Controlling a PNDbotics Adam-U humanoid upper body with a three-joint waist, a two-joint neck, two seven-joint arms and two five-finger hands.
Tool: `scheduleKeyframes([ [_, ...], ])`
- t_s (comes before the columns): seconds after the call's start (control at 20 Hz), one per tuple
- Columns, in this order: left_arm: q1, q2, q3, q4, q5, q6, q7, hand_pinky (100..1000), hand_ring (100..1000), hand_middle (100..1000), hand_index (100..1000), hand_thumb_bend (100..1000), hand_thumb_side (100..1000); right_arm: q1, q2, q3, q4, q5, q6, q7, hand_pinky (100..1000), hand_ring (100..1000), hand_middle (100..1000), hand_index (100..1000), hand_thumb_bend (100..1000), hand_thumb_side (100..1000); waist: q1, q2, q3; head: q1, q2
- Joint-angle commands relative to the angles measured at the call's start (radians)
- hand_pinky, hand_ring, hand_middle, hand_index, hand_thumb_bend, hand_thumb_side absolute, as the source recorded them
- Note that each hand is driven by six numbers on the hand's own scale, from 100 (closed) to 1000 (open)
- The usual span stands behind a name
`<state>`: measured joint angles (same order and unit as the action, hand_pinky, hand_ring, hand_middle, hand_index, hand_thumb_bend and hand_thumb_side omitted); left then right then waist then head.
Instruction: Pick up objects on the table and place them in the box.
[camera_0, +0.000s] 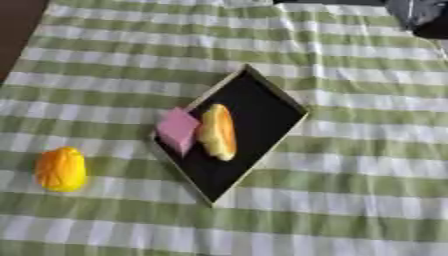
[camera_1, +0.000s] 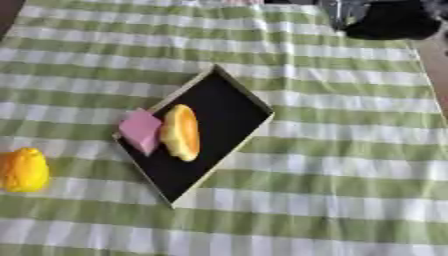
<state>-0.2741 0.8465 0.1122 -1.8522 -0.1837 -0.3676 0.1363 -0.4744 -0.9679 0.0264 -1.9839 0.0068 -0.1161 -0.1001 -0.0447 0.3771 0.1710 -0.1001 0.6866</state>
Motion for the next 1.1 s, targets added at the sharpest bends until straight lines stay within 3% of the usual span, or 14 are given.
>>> scheduleKeyframes([
  [0.05, 0.002, 0.176, -0.050, 0.014, -0.090, 0.035, -0.102, 757, 841, 747, 907, 156, 321, 0.052, -0.060, -0.065, -0.016, -0.006, -0.053, -0.093, 882, 922, 690, 826, 100, 206, 0.003, -0.015, -0.004, 0.009, 0.002],
  [0.1, 0.003, 0.206, -0.067, 0.012, -0.111, 0.047, -0.141, 786, 855, 762, 909, 236, 366, 0.076, -0.063, -0.074, -0.016, 0.006, -0.061, -0.115, 881, 921, 692, 819, 100, 159, 0.004, -0.015, -0.005, 0.011, 0.002],
  [0.15, 0.003, 0.234, -0.086, 0.009, -0.129, 0.060, -0.188, 800, 865, 771, 910, 260, 375, 0.099, -0.063, -0.080, -0.016, 0.020, -0.068, -0.133, 881, 922, 693, 817, 100, 152, 0.004, -0.015, -0.006, 0.013, 0.002],
  [0.3, -0.011, 0.278, -0.126, -0.008, -0.148, 0.095, -0.323, 855, 894, 791, 911, 452, 347, 0.143, -0.054, -0.089, -0.016, 0.062, -0.086, -0.172, 880, 921, 695, 816, 100, 100, 0.005, -0.017, -0.009, 0.016, 0.001],
  [0.45, -0.022, 0.293, -0.152, -0.035, -0.156, 0.110, -0.421, 869, 902, 795, 903, 572, 279, 0.166, -0.042, -0.097, -0.016, 0.083, -0.090, -0.203, 879, 918, 690, 810, 100, 100, 0.007, -0.020, -0.012, 0.017, -0.001],
  [0.65, -0.020, 0.294, -0.177, -0.038, -0.142, 0.126, -0.493, 853, 900, 794, 896, 591, 100, 0.177, -0.029, -0.101, -0.016, 0.081, -0.076, -0.233, 876, 911, 679, 801, 100, 117, 0.011, -0.023, -0.014, 0.021, -0.001],
  [0.9, -0.016, 0.281, -0.218, -0.021, -0.060, 0.157, -0.564, 837, 913, 807, 912, 494, 100, 0.172, -0.015, -0.099, -0.016, 0.067, -0.063, -0.246, 874, 907, 672, 793, 100, 188, 0.016, -0.025, -0.017, 0.024, -0.003],
  [1.1, -0.019, 0.283, -0.244, -0.044, -0.004, 0.177, -0.634, 833, 914, 808, 916, 483, 144, 0.170, -0.008, -0.094, -0.016, 0.065, -0.050, -0.243, 874, 907, 669, 791, 100, 243, 0.019, -0.025, -0.017, 0.028, 0.000],
])
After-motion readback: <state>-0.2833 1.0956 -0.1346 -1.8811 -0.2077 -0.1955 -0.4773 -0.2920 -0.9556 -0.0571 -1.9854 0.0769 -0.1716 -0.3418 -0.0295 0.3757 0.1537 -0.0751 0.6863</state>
